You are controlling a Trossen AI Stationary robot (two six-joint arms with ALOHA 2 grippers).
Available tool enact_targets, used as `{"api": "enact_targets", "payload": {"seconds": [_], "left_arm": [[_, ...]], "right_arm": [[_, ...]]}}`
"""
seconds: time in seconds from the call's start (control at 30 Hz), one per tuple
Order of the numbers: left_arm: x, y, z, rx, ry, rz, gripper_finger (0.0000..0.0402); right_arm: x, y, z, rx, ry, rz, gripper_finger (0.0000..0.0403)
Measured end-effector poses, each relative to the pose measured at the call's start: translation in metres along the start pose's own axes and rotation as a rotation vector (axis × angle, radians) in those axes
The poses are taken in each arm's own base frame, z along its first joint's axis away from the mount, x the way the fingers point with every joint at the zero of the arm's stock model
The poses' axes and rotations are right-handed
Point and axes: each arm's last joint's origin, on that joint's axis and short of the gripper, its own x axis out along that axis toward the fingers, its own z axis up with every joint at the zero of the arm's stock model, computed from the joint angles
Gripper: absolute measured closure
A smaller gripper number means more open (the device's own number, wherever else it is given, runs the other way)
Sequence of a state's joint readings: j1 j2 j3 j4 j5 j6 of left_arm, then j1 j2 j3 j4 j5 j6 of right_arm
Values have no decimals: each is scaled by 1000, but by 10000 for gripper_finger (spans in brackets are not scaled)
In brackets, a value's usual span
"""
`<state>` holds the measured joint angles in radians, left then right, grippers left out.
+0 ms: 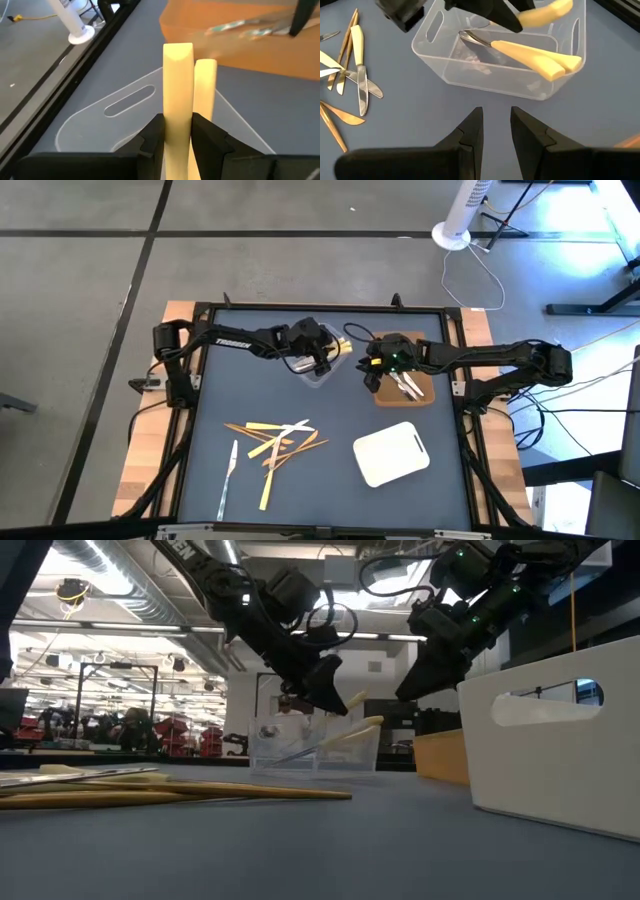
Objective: Sort silverware by color (type)
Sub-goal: Put the yellow knife into the transparent bin
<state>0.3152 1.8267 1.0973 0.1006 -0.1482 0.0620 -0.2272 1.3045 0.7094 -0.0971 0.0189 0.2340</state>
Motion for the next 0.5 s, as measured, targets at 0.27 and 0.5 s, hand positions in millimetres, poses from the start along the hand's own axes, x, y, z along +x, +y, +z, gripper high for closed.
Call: {"api": "enact_targets", "payload": {"seconds": [0.27, 0.5], "left_arm": [[7, 3, -6, -3, 27, 8, 324], [10, 5, -9, -1, 39, 43, 324]], "right_arm": [[0, 0, 0, 0, 0, 0, 317], [0, 0, 0, 0, 0, 0, 317]]}}
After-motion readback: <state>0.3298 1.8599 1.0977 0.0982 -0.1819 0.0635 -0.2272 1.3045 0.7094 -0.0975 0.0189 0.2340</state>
